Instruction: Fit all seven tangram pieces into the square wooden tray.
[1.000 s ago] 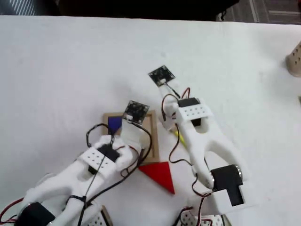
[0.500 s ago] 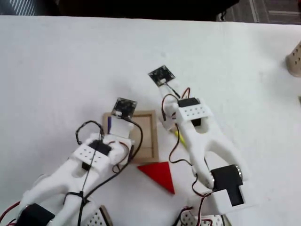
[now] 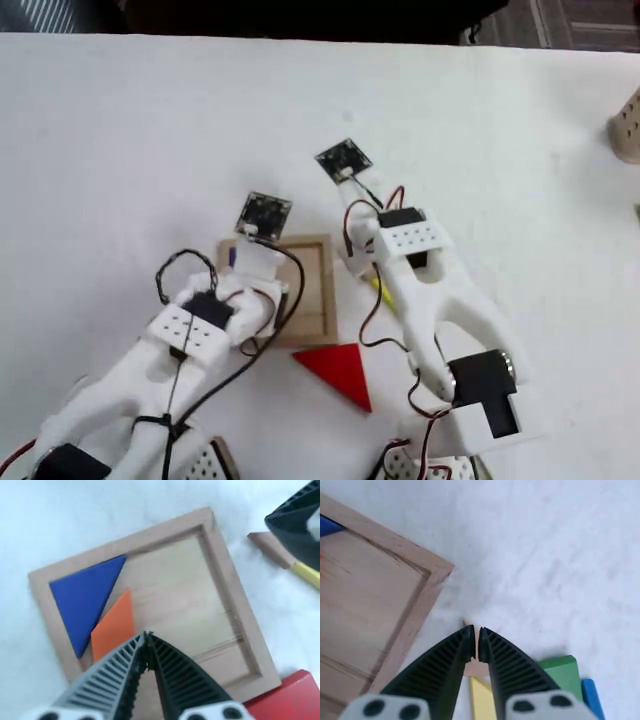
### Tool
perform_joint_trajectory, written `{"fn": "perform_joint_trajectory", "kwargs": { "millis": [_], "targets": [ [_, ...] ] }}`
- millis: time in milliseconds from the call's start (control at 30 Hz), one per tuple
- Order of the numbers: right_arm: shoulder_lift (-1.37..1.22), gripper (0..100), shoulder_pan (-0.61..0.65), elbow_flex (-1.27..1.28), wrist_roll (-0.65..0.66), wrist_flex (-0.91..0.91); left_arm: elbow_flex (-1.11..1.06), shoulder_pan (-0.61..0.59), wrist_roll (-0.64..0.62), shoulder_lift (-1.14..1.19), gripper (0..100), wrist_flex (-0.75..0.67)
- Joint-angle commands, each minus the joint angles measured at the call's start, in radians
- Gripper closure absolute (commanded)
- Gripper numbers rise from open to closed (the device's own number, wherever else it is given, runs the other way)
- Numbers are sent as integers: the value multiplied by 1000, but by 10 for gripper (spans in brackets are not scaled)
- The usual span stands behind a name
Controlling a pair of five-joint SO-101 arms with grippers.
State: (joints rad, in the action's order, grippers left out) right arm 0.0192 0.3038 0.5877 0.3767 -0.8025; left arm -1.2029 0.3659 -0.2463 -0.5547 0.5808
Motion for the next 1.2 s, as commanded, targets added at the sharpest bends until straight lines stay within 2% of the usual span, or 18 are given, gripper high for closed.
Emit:
{"fn": "perform_joint_trajectory", "kwargs": {
  "millis": [0,200,533,633,800,1167],
  "targets": [
    [5,981,-5,-49,-3,1,57,-15,6,94,976,-107],
    [5,981,-8,-49,-5,1,123,-28,6,223,977,-123],
    [4,981,-8,-49,-5,2,129,-191,15,200,977,-43],
    [2,981,-8,-49,-3,15,117,-191,35,151,976,-29],
    [2,981,-8,-49,-3,15,94,-182,164,39,976,44],
    [7,981,-10,-49,-3,13,-29,-189,169,-283,974,41]
  ]
}}
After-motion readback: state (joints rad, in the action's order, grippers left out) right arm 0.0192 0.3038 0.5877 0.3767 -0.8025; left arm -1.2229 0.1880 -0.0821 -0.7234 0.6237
